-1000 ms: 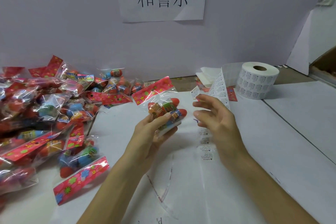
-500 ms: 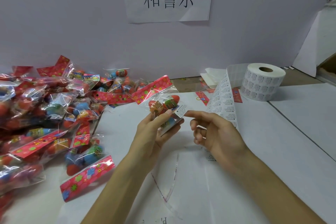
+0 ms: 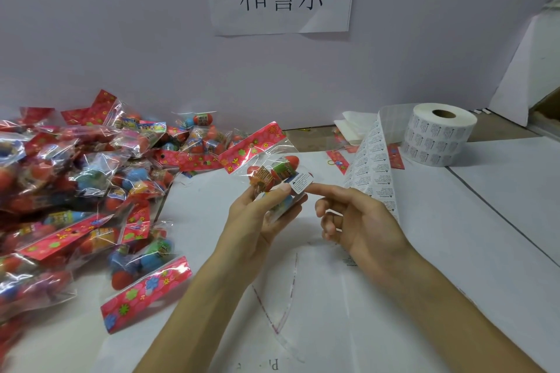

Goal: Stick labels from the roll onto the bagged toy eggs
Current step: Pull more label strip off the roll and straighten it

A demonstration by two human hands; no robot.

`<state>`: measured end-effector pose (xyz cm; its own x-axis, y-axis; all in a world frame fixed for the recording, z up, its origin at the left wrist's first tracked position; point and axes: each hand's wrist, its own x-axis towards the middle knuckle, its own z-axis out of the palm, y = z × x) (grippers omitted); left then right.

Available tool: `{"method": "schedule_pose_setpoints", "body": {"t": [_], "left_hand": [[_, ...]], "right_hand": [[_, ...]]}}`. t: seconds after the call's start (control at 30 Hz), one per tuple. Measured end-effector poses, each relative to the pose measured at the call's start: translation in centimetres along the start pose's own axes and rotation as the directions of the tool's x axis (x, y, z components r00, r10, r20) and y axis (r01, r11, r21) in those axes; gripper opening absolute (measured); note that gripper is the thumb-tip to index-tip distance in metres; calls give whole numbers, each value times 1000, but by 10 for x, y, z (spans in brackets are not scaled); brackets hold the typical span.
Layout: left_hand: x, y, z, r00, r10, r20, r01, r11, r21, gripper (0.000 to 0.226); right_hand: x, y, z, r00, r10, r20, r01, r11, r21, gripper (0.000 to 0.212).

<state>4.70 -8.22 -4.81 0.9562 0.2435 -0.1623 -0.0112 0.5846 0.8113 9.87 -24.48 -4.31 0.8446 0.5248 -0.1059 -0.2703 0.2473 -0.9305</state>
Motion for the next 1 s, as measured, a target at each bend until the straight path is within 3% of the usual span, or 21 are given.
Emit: {"method": "schedule_pose_setpoints", "body": {"t": [0.43, 0.57, 0.8, 1.0], "left_hand": [[-2, 0, 3, 1000, 28, -12, -28, 1000, -3, 33], [-2, 0, 3, 999, 32, -23, -32, 999, -8, 34], [-2, 1, 4, 998, 56, -38, -56, 998, -3, 50], [0, -1, 3, 997, 50, -62, -50, 999, 11, 34]], "right_hand": [[-1, 0, 0, 1000, -9, 28, 10, 1000, -24, 33], [-1, 0, 0, 999, -8, 44, 9, 1000, -22, 44], [-2, 0, 1, 999, -5, 43, 6, 1000, -23, 43], [-3, 0, 2, 999, -1, 48, 2, 1000, -25, 45]]}}
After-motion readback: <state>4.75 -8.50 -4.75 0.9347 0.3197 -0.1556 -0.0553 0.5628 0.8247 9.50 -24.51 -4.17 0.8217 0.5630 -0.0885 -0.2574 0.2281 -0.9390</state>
